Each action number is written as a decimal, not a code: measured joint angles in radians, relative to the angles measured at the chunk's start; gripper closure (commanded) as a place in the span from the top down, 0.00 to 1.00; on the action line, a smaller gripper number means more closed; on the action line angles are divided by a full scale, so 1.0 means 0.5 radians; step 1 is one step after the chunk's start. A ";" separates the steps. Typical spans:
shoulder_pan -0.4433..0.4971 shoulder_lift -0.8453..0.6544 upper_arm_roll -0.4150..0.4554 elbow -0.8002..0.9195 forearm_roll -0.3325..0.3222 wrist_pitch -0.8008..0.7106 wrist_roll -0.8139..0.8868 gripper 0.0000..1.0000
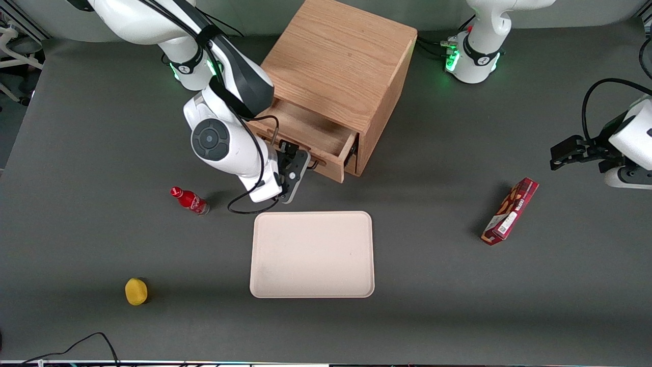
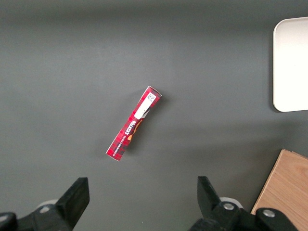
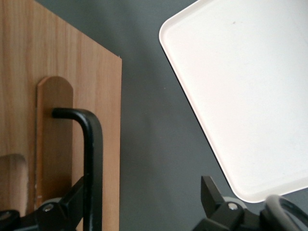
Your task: Open upper drawer
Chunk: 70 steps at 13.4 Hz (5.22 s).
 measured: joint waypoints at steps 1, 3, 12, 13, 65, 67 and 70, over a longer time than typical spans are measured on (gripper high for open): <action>-0.004 0.006 0.000 0.001 -0.007 0.000 -0.005 1.00; -0.013 0.025 -0.001 0.017 -0.026 0.000 -0.005 1.00; -0.037 0.102 -0.036 0.120 -0.071 0.000 -0.037 1.00; -0.042 0.106 -0.036 0.129 -0.071 0.000 -0.049 1.00; -0.094 0.257 -0.189 0.742 -0.153 -0.547 -0.133 1.00; -0.107 0.228 -0.189 0.792 -0.149 -0.648 -0.120 1.00; -0.184 0.089 -0.189 0.798 -0.146 -0.818 -0.120 1.00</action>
